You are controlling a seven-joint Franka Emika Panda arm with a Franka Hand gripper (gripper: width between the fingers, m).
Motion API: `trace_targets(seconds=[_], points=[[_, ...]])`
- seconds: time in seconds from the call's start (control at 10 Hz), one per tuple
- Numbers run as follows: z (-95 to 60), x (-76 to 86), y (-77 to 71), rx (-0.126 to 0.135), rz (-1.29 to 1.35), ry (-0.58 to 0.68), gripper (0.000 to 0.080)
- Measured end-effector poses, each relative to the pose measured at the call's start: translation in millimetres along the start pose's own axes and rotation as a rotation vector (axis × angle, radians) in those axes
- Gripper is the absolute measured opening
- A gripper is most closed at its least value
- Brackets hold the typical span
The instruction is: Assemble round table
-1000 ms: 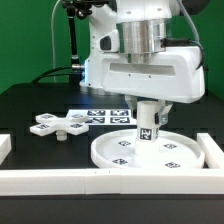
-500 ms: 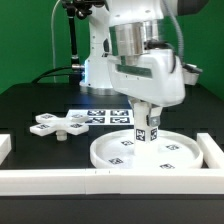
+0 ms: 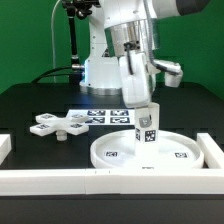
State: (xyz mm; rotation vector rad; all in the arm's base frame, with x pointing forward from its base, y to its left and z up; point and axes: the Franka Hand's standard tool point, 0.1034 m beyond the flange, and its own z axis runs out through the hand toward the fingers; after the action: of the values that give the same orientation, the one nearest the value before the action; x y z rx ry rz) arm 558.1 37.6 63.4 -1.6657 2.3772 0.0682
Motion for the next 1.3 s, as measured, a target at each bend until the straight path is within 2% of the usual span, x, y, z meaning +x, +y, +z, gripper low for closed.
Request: trace_targets(seconds=[0.3, 0.4, 0.5, 0.7, 0.8, 1.0, 1.1, 1.3], points=[[0.4, -1.4, 0.8, -0.001, 0.065, -0.009, 0.0413], [0.3, -3.3, 3.0, -0.019, 0.016, -0.010, 0.0571], [-4.0, -9.7, 6.3, -0.072, -0.077, -0.019, 0.0633], [-21.4, -15.4, 3.5, -0.082, -0.283, -0.048, 0.0645], [-32.4, -15.9, 7.6, -0.096, -0.354, -0.067, 0.0645], [-50.1, -8.9, 7.1, -0.079, -0.452, -0.091, 0.0649], [-52.6, -9.3, 5.3, -0.074, -0.441, -0.091, 0.0649], [-49.7, -9.1, 7.1, -0.080, -0.443, -0.090, 0.0649]])
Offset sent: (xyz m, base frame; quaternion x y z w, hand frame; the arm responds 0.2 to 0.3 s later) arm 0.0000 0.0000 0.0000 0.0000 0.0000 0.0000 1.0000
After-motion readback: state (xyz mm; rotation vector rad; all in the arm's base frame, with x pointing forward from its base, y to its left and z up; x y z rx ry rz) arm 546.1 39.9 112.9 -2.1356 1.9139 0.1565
